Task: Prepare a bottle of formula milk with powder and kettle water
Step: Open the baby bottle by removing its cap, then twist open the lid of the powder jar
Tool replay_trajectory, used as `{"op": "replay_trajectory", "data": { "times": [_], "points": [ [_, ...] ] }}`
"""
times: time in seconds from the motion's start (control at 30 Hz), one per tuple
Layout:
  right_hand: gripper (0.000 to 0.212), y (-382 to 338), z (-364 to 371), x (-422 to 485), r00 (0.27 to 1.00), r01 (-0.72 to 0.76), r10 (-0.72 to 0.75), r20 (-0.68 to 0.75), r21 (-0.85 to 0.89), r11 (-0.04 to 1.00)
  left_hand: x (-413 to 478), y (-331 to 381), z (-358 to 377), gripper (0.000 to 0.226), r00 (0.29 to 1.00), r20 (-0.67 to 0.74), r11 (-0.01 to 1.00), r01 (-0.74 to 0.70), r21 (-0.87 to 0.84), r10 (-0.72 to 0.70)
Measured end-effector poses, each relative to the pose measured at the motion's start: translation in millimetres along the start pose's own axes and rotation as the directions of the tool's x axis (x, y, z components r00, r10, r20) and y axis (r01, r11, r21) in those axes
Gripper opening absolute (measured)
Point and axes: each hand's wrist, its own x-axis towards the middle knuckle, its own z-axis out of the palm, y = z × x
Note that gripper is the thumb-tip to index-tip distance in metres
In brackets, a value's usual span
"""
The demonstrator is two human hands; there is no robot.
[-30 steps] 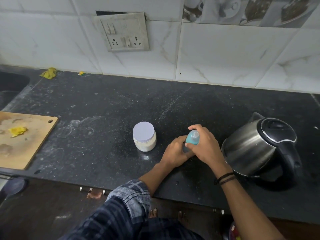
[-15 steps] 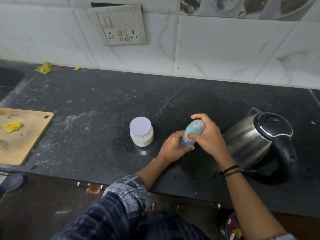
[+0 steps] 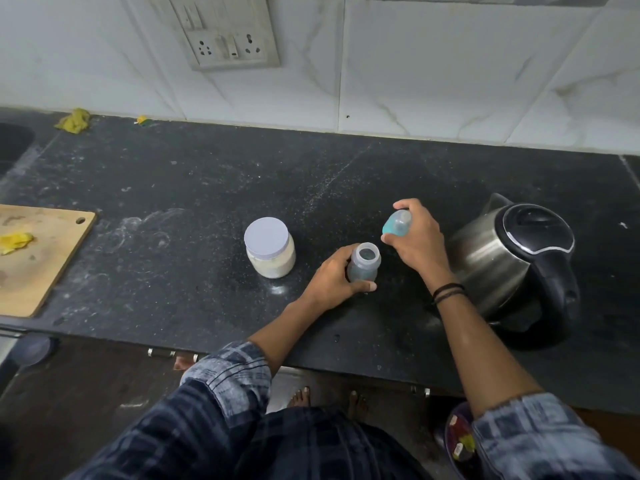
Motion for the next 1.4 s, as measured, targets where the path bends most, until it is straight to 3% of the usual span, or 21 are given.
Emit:
{"op": "replay_trajectory", "data": {
  "times": [0.27,0.5,0.7,0.9,1.07,1.2,1.3,1.4],
  "points": [
    [0.061,26,28,5,0.995,-0.016,0.025,0.092,-0.097,0.995,-15,-1,-2,0.107,1.0,0.009,1.0,0.016,-0.025,-0.015],
    [0.063,34,34,3,0.989,0.033,-0.011,0.15,-0.145,0.989,-41,5,-2,0.091,0.984,-0.173,0.995,0.02,-0.1,-0.038],
    [0.067,33,32,3,0.971,0.085,-0.035,0.238,-0.205,0.975,-59,6,-7,0.069,0.886,-0.447,0.982,0.044,-0.185,-0.124],
    [0.082,16,7,-5,0.964,0.17,-0.084,0.253,-0.337,0.926,-76,5,-13,0.055,0.777,-0.611,0.982,0.054,-0.179,-0.154],
    [0.054,-9,-26,-23,0.977,0.211,-0.181,0.114,-0.362,0.908,-89,-1,-23,0.037,0.644,-0.738,0.975,0.065,-0.212,-0.203],
    [0.041,-45,-31,-43,0.949,0.312,-0.314,0.034,-0.26,0.914,-96,-10,-35,0.031,0.533,-0.813,0.966,0.034,-0.257,-0.235],
    [0.036,-73,-12,-59,0.925,0.378,-0.377,0.042,-0.166,0.911,-97,-17,-46,0.035,0.532,-0.812,0.959,0.003,-0.282,-0.24],
    [0.037,-92,21,-67,0.922,0.382,-0.364,0.131,-0.159,0.91,-94,-28,-60,0.044,0.578,-0.773,0.944,-0.012,-0.329,-0.262]
  ]
}}
